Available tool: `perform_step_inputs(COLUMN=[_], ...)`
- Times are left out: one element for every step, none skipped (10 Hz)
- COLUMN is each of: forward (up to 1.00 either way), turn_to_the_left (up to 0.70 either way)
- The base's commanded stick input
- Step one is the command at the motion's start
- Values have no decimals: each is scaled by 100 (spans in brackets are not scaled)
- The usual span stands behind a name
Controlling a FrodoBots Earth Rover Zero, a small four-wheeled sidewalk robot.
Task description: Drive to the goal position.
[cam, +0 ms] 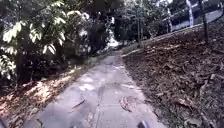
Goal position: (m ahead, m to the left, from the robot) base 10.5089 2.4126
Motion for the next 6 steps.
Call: perform_step_inputs(forward=[50, 50, 50, 50, 50, 50], turn_to_the_left=[0, 0, 0, 0, 0, 0])
